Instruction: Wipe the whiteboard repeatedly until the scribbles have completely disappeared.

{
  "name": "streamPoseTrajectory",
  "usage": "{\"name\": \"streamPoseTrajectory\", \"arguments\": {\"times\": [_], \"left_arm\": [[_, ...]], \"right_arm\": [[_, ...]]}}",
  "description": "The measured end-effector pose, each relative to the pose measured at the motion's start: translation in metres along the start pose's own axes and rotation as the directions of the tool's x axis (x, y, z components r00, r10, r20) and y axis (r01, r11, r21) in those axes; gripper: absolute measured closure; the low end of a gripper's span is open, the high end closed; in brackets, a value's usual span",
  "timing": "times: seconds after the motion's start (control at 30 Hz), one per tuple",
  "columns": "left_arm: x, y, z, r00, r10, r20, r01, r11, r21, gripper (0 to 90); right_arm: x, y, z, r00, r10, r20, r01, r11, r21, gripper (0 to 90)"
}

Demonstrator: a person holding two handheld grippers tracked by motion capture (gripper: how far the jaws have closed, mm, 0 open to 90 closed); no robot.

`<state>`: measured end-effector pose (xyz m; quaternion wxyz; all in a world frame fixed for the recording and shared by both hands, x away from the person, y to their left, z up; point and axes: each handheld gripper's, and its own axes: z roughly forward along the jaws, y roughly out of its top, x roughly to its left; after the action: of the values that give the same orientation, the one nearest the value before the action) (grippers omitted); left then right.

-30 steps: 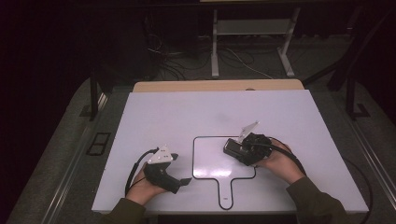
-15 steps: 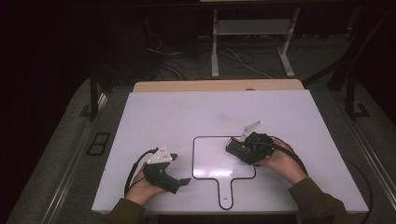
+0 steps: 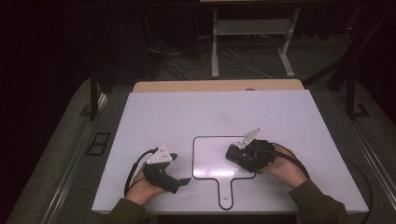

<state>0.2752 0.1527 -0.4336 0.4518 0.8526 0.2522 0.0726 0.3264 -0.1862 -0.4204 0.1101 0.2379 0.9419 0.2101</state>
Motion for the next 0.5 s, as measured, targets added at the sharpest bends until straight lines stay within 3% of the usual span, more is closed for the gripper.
{"name": "streamPoseTrajectory", "arguments": {"times": [0.1,0.3,0.4,0.5], "left_arm": [[0.0,0.0,0.0,1.0,0.001,0.001,-0.001,1.0,0.0,0.0],[0.0,0.0,0.001,1.0,-0.003,0.001,0.003,1.0,0.002,0.0],[-0.001,0.0,0.001,1.0,-0.003,0.001,0.003,1.0,0.003,0.0],[-0.001,0.0,0.001,1.0,-0.002,0.0,0.002,1.0,0.003,0.0]], "right_arm": [[-0.004,-0.002,0.0,0.9998,0.022,-0.004,-0.022,1.0,0.001,38.7],[0.013,-0.001,-0.002,0.9981,-0.041,-0.046,0.041,0.999,-0.002,38.7],[0.009,0.004,0.0,0.9988,-0.04,-0.03,0.04,0.999,0.004,38.7],[-0.007,0.014,0.007,1.0,-0.009,0.001,0.009,1.0,0.008,38.7]]}}
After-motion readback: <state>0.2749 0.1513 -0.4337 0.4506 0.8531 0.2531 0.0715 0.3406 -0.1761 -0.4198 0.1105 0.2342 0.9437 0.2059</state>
